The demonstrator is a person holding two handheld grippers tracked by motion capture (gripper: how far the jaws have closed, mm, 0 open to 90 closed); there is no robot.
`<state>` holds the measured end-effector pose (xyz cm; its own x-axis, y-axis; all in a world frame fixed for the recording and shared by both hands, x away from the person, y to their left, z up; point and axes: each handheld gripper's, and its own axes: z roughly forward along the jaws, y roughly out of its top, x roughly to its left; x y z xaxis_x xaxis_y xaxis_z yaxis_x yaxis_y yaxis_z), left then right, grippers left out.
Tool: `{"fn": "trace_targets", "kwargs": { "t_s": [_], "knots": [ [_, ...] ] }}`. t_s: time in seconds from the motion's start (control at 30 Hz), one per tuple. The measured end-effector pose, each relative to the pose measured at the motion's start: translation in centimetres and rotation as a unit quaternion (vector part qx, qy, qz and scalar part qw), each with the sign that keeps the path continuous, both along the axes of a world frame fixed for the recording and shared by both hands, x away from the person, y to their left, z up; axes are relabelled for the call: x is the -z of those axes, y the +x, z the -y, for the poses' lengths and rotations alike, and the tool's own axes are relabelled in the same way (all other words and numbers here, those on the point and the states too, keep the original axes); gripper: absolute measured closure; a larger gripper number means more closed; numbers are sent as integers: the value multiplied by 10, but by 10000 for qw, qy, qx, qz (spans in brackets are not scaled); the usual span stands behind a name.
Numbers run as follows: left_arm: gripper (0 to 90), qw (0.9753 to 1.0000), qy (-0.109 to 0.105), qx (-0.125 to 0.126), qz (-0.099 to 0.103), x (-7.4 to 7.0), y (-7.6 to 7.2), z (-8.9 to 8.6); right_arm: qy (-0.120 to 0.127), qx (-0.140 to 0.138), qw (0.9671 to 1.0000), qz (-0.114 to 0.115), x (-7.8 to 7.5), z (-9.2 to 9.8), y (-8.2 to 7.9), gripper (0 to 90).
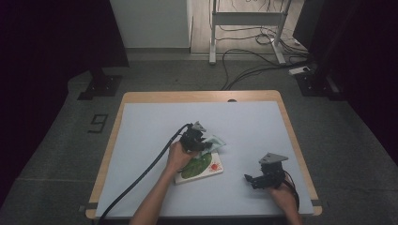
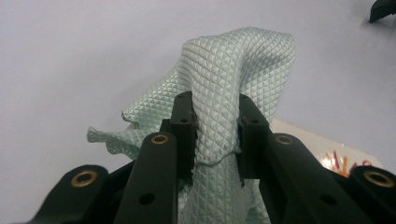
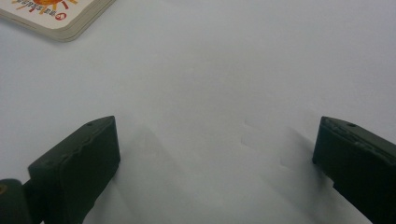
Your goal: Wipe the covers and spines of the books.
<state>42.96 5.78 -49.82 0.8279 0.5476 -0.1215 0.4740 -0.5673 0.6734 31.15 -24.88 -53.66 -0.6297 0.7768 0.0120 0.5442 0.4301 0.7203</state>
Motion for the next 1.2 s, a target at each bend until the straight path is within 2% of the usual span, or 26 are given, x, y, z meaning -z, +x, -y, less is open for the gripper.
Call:
{"fn": "trace_targets", "kwargs": {
  "t_s": [0.27,0.87,0.97,1.2],
  "knots": [
    [732,10000,-4,61,5,1,2,11,1,0,10000,1,0,0,0,0],
    [730,9985,87,536,-47,1,-27,24,-1,-1,10000,5,0,0,0,0],
    [730,9984,97,556,-32,1,-30,23,-1,0,10000,4,0,0,0,0],
    [730,9987,-27,508,-101,2,-34,5,-1,1,10000,6,0,0,0,0]
  ]
}}
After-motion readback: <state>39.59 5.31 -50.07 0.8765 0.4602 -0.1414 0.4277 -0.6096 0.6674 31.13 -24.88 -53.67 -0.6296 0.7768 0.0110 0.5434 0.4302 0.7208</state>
